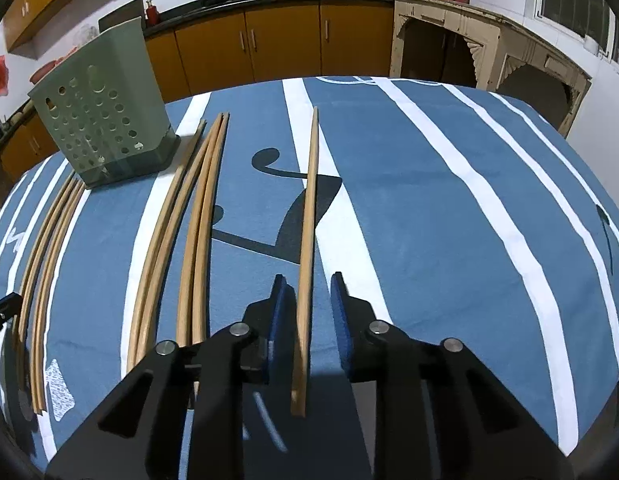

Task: Organize utensils
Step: 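Close the right gripper on one wooden chopstick while the left gripper grasps another, then lift both held chopsticks upright and carry them over the green holder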

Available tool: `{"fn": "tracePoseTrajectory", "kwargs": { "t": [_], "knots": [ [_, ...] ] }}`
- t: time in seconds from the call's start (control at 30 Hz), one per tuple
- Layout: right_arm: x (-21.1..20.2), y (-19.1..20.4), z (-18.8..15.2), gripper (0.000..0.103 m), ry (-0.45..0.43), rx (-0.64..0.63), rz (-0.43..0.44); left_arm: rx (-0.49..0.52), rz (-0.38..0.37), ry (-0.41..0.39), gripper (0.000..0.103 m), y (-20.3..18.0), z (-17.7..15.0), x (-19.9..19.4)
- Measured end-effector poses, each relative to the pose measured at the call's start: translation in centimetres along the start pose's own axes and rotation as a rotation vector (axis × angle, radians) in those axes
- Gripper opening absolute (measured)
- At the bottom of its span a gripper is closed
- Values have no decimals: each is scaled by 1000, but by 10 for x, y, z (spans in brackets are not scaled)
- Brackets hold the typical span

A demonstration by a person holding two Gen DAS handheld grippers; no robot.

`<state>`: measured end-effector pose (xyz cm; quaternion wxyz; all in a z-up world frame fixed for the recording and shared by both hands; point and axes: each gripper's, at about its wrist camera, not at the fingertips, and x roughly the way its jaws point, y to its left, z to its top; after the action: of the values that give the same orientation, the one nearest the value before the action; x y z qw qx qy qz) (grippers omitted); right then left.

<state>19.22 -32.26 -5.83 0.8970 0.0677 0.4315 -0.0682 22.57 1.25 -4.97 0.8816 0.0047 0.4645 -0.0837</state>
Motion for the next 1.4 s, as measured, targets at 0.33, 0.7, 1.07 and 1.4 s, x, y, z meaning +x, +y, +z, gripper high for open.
{"fn": "tracePoseTrajectory", "kwargs": {
  "t": [0.33,0.7,1.07,1.4],
  "knots": [
    [4,-19,4,8,-3,71,-14,-92,-1,-12,8,36,9,2],
    [1,-18,-2,8,-17,51,-1,-54,-6,-43,11,34,-5,-5],
    [-1,-18,-6,7,-34,27,6,10,61,-78,8,24,-12,-7],
    [-45,-27,2,7,-157,39,32,3,61,-122,8,32,-5,-44]
  ]
}}
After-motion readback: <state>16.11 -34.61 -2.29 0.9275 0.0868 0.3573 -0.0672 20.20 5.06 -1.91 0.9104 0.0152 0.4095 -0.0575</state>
